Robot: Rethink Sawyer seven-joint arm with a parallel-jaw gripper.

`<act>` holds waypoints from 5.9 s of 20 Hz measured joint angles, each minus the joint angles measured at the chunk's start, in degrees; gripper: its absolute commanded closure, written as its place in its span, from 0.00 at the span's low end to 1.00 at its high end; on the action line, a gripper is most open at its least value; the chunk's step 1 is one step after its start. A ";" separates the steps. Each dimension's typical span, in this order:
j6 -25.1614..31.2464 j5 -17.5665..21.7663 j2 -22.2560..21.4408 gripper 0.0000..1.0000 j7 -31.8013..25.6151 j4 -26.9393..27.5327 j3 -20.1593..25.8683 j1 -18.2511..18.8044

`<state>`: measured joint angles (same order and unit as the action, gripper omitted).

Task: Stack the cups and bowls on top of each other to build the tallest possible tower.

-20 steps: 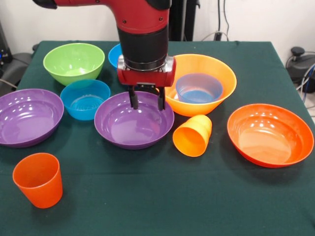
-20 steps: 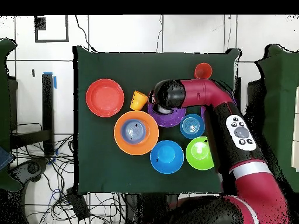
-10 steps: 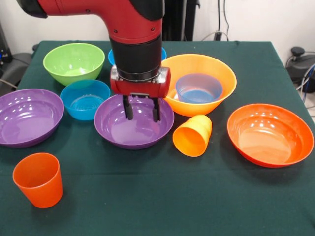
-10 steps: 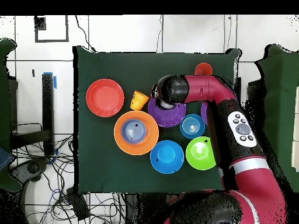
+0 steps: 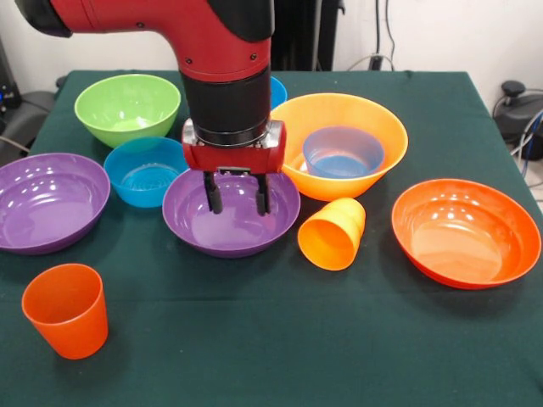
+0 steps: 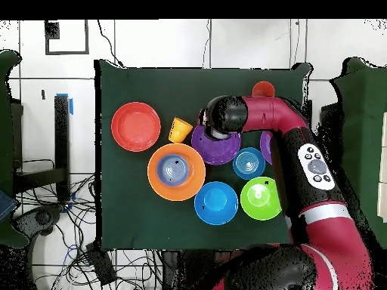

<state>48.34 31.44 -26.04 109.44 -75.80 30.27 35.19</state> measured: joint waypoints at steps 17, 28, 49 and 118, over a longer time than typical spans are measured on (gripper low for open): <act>-0.90 8.10 -0.27 0.00 -24.86 -5.47 6.09 8.83; -1.05 11.37 -0.06 0.00 -34.28 -8.13 7.88 9.63; -1.05 11.54 -3.13 0.00 -34.32 -8.32 9.16 9.23; 4.38 11.81 -3.96 0.00 -34.32 -5.06 9.28 13.10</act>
<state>52.73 43.25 -30.00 75.12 -80.86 39.55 48.29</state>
